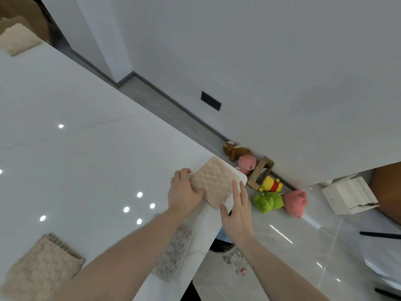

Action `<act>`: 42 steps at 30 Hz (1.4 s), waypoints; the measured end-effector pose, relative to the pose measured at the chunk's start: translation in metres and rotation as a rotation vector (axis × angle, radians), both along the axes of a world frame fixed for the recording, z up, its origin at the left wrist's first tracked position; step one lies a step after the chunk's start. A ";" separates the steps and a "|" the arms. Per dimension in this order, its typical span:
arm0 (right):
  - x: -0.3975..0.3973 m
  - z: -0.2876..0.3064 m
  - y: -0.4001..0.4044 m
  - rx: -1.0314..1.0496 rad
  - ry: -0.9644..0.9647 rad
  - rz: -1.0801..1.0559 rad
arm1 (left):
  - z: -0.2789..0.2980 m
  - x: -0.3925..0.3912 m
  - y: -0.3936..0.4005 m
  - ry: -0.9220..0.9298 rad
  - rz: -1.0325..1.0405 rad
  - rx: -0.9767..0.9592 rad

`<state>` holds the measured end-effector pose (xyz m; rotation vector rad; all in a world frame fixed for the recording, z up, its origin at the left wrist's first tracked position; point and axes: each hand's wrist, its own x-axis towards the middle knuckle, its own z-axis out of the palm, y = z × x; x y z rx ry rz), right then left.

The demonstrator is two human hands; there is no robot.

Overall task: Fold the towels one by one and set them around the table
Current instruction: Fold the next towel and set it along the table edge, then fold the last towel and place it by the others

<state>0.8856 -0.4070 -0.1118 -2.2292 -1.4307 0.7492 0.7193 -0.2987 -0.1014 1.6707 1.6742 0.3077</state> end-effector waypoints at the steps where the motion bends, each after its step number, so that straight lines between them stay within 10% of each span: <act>1: -0.002 0.000 0.000 0.002 -0.013 0.006 | -0.002 -0.004 -0.001 0.026 -0.097 0.094; 7: -0.017 -0.019 -0.015 -0.056 -0.118 0.176 | -0.024 -0.031 0.001 0.180 -0.760 0.200; 14: -0.003 -0.033 0.013 -0.163 -0.262 0.188 | -0.047 -0.012 0.008 0.297 -0.878 0.198; 24: -0.028 0.000 -0.003 -0.174 -0.153 0.184 | 0.023 -0.046 -0.015 0.161 -0.523 0.004; 34: -0.225 0.047 -0.109 -0.058 0.156 0.413 | 0.057 -0.326 -0.147 0.239 0.147 -0.081; 42: -0.340 0.055 -0.154 -0.305 0.190 0.383 | 0.034 -0.442 -0.146 0.427 0.021 -0.192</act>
